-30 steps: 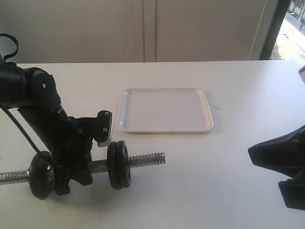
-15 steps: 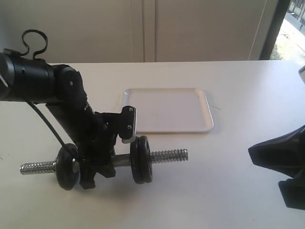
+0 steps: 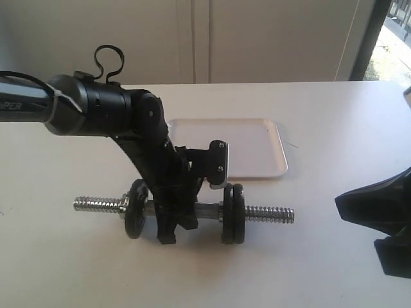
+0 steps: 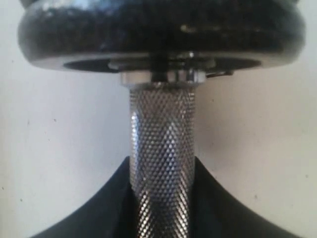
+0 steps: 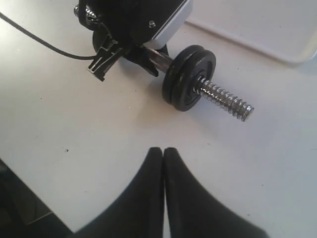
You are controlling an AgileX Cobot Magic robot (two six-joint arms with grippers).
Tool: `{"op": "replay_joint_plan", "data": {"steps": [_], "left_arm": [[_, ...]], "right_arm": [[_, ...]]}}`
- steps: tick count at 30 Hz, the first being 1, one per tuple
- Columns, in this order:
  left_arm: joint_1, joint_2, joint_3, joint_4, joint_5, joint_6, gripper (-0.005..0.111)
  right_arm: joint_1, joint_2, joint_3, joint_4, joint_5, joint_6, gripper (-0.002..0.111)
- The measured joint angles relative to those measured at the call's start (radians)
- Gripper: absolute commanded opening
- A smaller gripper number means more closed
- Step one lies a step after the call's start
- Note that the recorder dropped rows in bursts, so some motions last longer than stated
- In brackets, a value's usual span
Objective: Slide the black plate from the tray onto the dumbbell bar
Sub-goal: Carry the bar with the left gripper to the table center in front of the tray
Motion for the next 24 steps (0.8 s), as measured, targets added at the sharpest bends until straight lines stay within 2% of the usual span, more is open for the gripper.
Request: {"op": "replay_joint_plan", "data": {"steps": [12,24], "left_arm": [[-0.03,0.08,-0.137,0.001,0.015,-0.021,0.0],[-0.038,0.123,-0.212,0.002,0.021,-0.043,0.0]], "right_arm": [[0.0,0.0,0.0,0.0,0.0,0.005,0.0],[0.0,0.0,0.0,0.0,0.0,0.007,0.0]]}}
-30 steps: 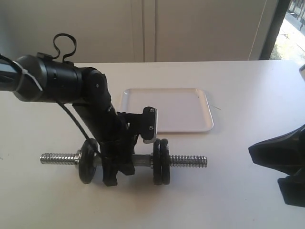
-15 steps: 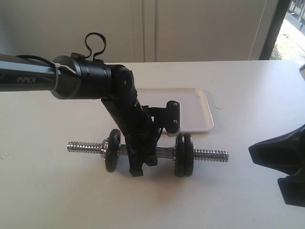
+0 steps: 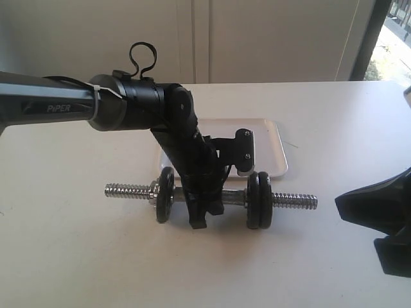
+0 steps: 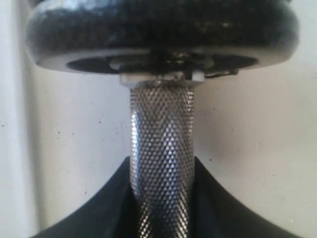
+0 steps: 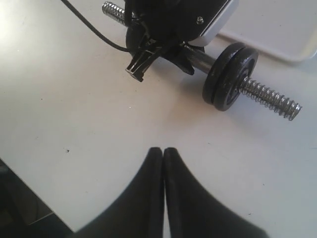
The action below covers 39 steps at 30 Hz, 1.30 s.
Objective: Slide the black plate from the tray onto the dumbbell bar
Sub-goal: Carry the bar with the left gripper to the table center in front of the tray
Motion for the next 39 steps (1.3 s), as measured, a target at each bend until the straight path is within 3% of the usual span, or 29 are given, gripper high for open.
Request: {"op": "replay_joint_plan", "data": {"steps": [14,20,24,39], "left_arm": [[0.0,0.0,-0.004,0.019,0.018,0.0,0.002],[0.0,0.002,-0.004,0.019,0.018,0.0,0.033],[0.0,0.014,-0.021,0.002,0.025,0.0,0.041],[0.0,0.0,-0.044,-0.05,-0.001,-0.002,0.043]], "right_arm": [[0.0,0.0,0.0,0.0,0.0,0.0,0.0],[0.0,0.0,0.0,0.0,0.0,0.0,0.0],[0.0,0.0,0.0,0.0,0.0,0.009,0.0],[0.0,0.0,0.0,0.0,0.0,0.013,0.0]]}}
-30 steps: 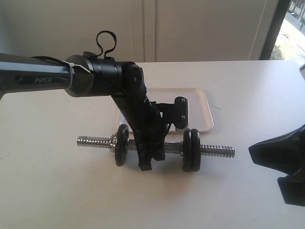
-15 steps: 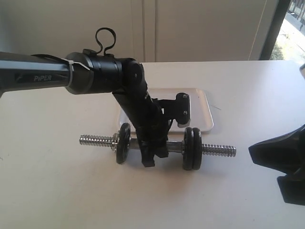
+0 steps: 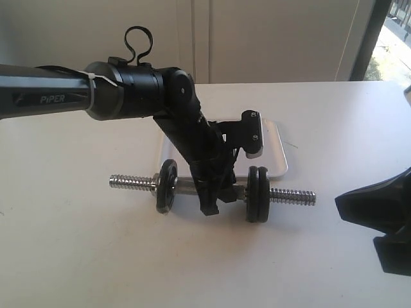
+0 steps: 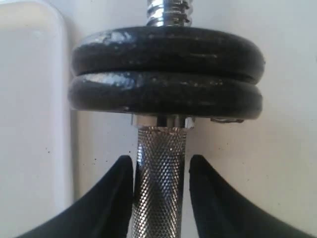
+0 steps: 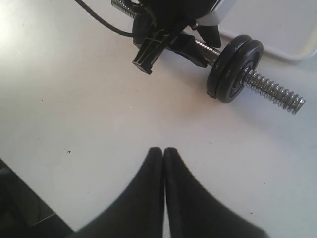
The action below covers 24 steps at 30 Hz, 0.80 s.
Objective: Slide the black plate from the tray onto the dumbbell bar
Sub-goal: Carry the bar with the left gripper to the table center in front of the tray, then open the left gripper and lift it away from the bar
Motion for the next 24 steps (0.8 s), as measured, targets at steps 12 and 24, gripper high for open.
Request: {"op": "replay_joint_plan", "data": {"steps": [12,24], "left_arm": [[0.0,0.0,0.0,0.019,0.002,0.0,0.043],[0.0,-0.078,0.0,0.151,0.132,-0.138,0.037]], "right_arm": [[0.0,0.0,0.0,0.0,0.0,0.0,0.0],[0.0,0.0,0.0,-0.011,-0.002,0.0,0.0]]}}
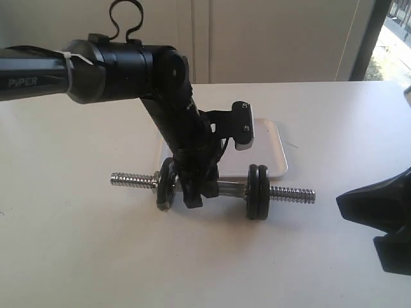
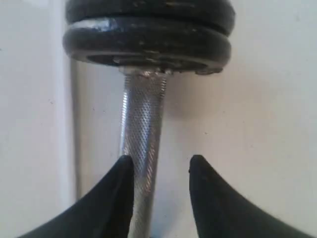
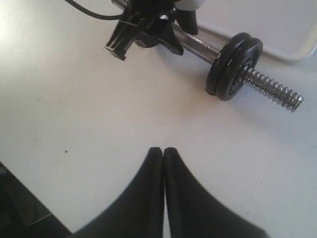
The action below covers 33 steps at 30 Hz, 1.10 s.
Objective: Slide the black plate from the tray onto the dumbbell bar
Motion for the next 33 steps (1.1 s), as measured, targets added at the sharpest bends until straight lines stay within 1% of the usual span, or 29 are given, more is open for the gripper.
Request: {"op": "replay_joint_plan", "data": {"steps": [1,2,3,4,5,7,9,11,14,18,26,33], "left_arm": [[0.0,-0.012,0.0,0.005,0.025,-0.028,0.025],[0.0,-0.038,0.0,0.024,0.067,-0.095,0.018],[0.0,-0.055,0.0,0.041,0.091,-0.139,0.004],[0.0,-0.088,0.0,0.095,0.142,-0.222,0.0],[0.0,-0.107,0.0,0.125,0.169,-0.266,0.0],[0.0,-0.183,0.0,0.212,0.264,-0.427,0.0],[0.0,-0.242,0.0,0.241,0.318,-0.517,0.0],[0.0,-0.312,0.009,0.253,0.334,-0.59,0.0],[0.0,-0.435,0.065,0.265,0.334,-0.66,0.0],[0.0,-0.579,0.16,0.293,0.324,-0.733,0.0],[0.0,-0.907,0.394,0.375,0.259,-0.894,0.0],[0.0,-1.18,0.58,0.387,0.195,-1.006,0.0]], "right_arm": [[0.0,0.0,0.0,-0.006,-0.002,0.003,0.0],[0.0,0.0,0.0,-0.029,-0.016,0.022,0.0],[0.0,0.0,0.0,-0.041,-0.022,0.038,0.0],[0.0,0.0,0.0,-0.083,-0.043,0.083,0.0],[0.0,0.0,0.0,-0.111,-0.052,0.106,0.0],[0.0,0.0,0.0,-0.231,-0.09,0.231,0.0],[0.0,0.0,0.0,-0.33,-0.12,0.334,0.0],[0.0,0.0,0.0,-0.401,-0.139,0.402,0.0],[0.0,0.0,0.0,-0.477,-0.158,0.466,0.0],[0.0,0.0,0.009,-0.511,-0.177,0.497,0.0],[0.0,0.0,0.046,-0.515,-0.215,0.53,0.0],[0.0,0.0,0.047,-0.517,-0.219,0.53,0.0]]}}
